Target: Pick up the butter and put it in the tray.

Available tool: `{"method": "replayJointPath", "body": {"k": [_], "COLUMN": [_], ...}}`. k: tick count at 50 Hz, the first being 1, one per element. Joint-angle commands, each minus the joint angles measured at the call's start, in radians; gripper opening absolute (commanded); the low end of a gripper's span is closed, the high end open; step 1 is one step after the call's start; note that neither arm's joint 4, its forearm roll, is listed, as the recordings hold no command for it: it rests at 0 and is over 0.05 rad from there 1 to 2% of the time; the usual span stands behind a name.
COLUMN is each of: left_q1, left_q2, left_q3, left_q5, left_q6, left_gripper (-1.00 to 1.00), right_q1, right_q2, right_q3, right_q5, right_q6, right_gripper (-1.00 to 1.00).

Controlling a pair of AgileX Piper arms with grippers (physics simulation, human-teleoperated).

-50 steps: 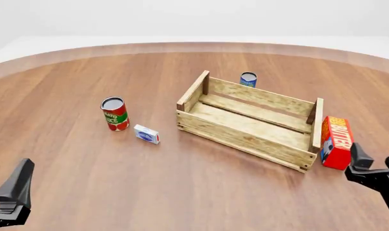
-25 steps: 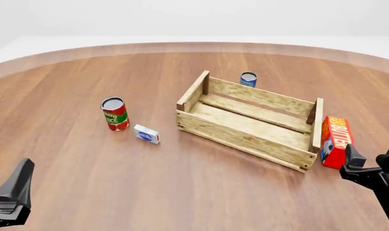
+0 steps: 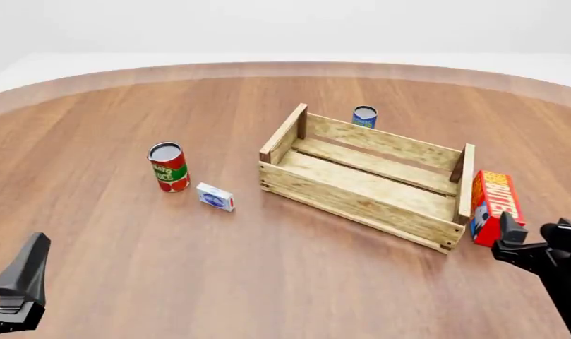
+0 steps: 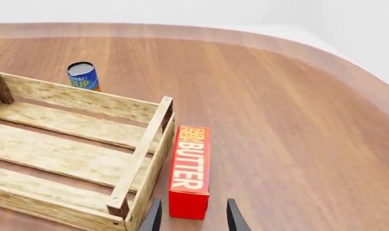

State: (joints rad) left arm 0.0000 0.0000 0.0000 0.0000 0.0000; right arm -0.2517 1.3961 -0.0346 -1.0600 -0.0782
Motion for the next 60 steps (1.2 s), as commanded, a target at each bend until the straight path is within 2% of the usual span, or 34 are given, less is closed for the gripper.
{"method": "replayJointPath", "body": {"k": [1,60], "left_q1": [0.000,0.000], "left_q2": [0.000,0.000], "left_q3": [0.000,0.000], "left_q5": [0.000,0.000], "left_q6": [0.000,0.000], "left_gripper": [1.00,1.00], "right_q1": [0.001,0.003], "right_q2": [0.057,0.280], "right_q3": [-0.016,-0.088], "right_q5": [-0.028,-0.124], "right_q6": [0.003,-0.006], "right_gripper": [1.00,1.00]}}
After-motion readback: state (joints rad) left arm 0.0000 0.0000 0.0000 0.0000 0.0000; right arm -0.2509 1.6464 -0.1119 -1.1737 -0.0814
